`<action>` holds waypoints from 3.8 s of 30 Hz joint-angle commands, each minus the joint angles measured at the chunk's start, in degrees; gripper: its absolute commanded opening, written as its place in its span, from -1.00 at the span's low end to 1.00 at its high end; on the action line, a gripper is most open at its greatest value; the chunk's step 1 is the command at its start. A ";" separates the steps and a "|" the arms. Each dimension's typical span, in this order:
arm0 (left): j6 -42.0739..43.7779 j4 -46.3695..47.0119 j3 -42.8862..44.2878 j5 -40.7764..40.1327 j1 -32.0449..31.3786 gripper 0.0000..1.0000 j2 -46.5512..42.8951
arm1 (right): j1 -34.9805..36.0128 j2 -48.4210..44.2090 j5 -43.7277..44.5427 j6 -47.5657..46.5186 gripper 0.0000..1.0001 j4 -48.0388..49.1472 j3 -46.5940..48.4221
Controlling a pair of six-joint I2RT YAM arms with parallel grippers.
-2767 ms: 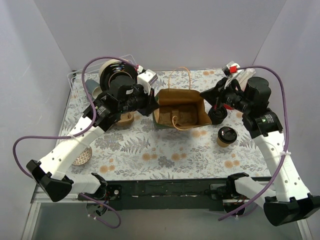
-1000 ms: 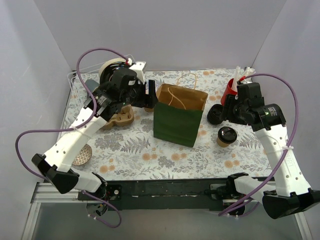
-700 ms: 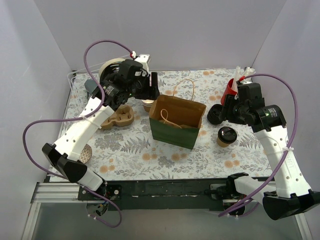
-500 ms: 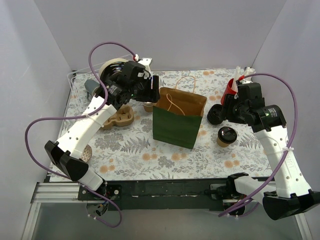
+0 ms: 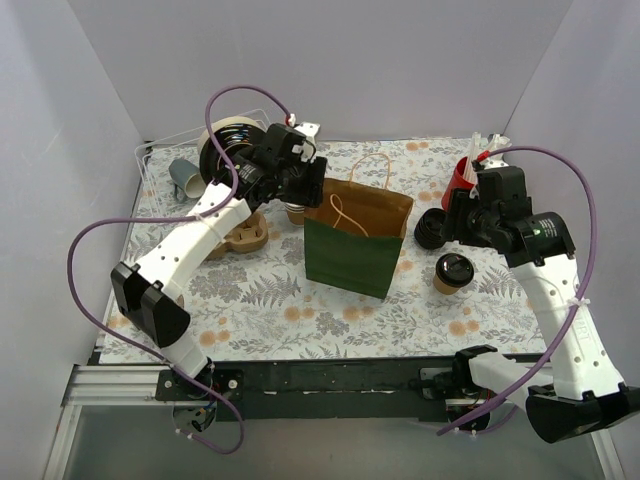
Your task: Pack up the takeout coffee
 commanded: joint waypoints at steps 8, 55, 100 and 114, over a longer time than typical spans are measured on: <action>31.81 0.14 10.06 11.94 0.65 0.26 0.38 | 0.18 -5.24 -5.77 -6.17 0.18 2.33 -0.64; 41.97 14.09 -4.40 16.93 0.84 -1.00 -5.14 | 0.18 -6.40 -1.93 -0.22 0.11 2.25 -3.47; 14.89 30.98 -29.58 1.84 -4.45 -1.00 -31.09 | -9.05 5.56 0.11 -13.29 0.46 16.48 -23.59; 15.86 29.93 -28.62 -0.35 -4.45 -1.00 -31.53 | -9.40 5.39 -1.47 -13.03 0.51 17.71 -25.45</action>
